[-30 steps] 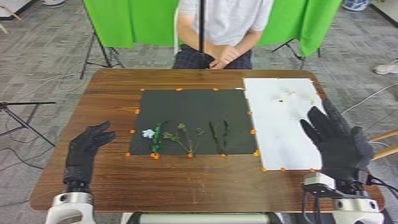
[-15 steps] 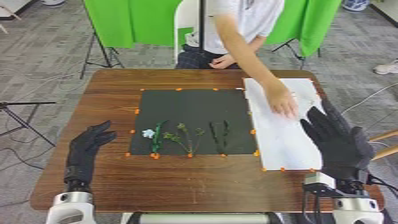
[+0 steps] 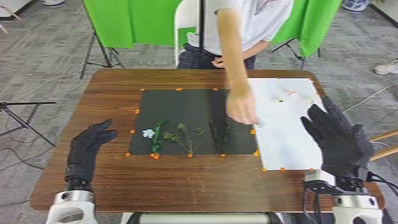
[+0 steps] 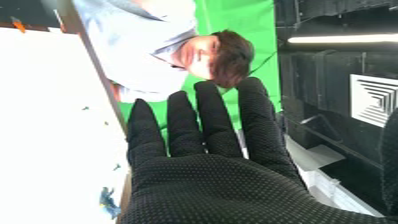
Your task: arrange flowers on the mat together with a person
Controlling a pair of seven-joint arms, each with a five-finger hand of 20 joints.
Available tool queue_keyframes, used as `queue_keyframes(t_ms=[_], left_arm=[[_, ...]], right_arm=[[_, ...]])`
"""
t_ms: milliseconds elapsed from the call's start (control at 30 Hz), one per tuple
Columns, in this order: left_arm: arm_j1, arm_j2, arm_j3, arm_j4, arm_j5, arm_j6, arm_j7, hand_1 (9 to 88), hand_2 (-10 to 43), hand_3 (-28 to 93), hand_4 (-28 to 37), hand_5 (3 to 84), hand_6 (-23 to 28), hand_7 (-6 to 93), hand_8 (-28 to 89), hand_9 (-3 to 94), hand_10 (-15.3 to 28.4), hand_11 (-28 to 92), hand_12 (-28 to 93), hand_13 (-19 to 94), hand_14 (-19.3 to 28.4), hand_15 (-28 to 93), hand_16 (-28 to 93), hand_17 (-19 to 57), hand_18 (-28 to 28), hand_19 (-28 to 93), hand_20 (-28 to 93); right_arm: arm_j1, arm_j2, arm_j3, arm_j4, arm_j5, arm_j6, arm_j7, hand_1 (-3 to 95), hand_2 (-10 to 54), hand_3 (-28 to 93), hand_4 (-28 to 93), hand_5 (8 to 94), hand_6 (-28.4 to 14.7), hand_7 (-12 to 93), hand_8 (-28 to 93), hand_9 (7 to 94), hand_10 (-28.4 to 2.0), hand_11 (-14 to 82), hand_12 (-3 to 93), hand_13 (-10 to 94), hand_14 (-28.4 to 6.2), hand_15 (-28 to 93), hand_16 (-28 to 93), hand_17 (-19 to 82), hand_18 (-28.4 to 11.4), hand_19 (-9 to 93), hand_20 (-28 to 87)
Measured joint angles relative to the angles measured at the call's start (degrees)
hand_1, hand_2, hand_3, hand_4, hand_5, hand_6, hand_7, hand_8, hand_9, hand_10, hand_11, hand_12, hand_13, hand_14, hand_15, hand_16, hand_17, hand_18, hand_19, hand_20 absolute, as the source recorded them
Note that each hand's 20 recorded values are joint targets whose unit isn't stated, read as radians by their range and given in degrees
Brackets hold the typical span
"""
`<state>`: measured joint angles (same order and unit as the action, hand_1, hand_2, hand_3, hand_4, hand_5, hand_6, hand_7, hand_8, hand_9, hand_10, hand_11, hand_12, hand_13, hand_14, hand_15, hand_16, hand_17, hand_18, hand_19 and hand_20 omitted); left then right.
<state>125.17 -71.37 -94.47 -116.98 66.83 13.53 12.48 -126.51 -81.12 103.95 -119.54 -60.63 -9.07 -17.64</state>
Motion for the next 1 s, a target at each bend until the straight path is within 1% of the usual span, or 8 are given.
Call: queue_keyframes(t_ms=[400, 700, 1000], left_arm=[[-0.29, 0.0, 0.38, 0.05, 0.0, -0.05, 0.14, 19.5, 10.5, 65, -28.3, 50.0, 3.8, 15.5, -7, 52.4, 15.9, 24, 14, 41, 18.6, 23, -2, 9.3, 11.5, 10, 17], [-0.57, 0.0, 0.4, 0.07, 0.01, -0.05, 0.14, 19.6, 10.6, 64, -28.3, 50.0, 3.8, 15.3, -7, 52.2, 15.9, 24, 14, 41, 18.5, 23, -2, 9.3, 11.5, 10, 17], [-0.57, 0.0, 0.4, 0.07, 0.02, -0.05, 0.13, 19.7, 10.5, 64, -28.3, 49.9, 3.8, 15.2, -7, 52.2, 15.9, 23, 14, 41, 18.5, 23, -2, 9.4, 11.5, 10, 17]], right_arm=[[3.66, 0.01, 0.2, 2.41, -0.33, -0.2, -1.15, 1.4, -0.1, 77, -21, 33.8, 0.2, 7, -9, 33.6, -13.4, 2.3, 7.4, 23, -9.8, 7, 1, 13, -12.5, 0, 20], [2.73, -1.18, 3.66, 2.37, -0.36, -2.68, -2.53, 1.7, -0.7, 77, -21, 34.4, 0.1, 8, -9, 33.8, -13.5, 2.4, 7.7, 23, -9.7, 7, 1, 13, -12.4, 0, 20], [1.86, -1.7, 4.28, 2.34, -0.33, -3.22, -2.7, 1.8, -1.2, 77, -21, 34.7, 0.0, 8, -9, 33.9, -13.5, 2.4, 7.8, 23, -9.7, 8, 1, 13, -12.4, 0, 20]])
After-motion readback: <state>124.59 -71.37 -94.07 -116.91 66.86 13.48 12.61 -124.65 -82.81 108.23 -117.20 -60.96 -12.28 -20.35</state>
